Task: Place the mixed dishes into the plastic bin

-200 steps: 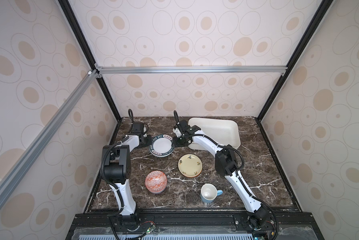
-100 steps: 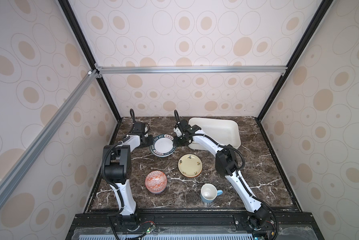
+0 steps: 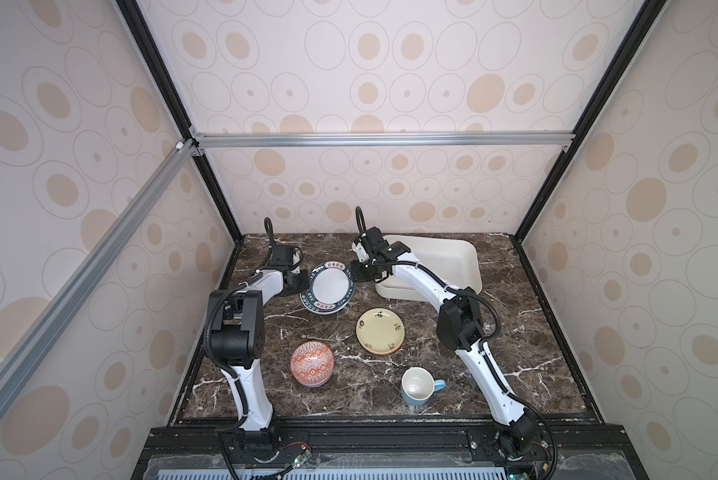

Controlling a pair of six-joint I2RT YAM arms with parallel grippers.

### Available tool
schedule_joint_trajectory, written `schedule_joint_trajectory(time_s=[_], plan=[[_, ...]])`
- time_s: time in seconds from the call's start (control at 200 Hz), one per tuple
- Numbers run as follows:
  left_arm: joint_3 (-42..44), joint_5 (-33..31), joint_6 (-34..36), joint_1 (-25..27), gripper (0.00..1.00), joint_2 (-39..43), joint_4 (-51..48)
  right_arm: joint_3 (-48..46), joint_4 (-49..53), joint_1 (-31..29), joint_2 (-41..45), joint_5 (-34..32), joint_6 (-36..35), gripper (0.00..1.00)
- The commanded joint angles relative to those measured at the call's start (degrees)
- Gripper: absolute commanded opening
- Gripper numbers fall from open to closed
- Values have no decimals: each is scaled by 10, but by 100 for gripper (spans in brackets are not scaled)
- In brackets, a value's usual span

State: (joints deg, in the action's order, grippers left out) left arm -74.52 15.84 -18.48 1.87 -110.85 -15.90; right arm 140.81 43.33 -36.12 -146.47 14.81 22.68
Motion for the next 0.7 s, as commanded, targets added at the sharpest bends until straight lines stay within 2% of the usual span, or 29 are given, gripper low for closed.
schedule_joint_trajectory(time_s=[0.0, 0.28, 0.435, 0.695], plan=[[-13, 9, -2, 7, 0, -7, -9, -6, 40, -9, 3, 14, -30, 1], [-10, 10, -6, 9, 0, -8, -4, -10, 25, -7, 4, 66, -25, 1], [-16, 10, -5, 9, 0, -9, -4, -15, 24, -1, 7, 71, -23, 0], [-20, 8, -2, 9, 0, -13, -3, -38, 9, 28, 7, 139, 8, 0]])
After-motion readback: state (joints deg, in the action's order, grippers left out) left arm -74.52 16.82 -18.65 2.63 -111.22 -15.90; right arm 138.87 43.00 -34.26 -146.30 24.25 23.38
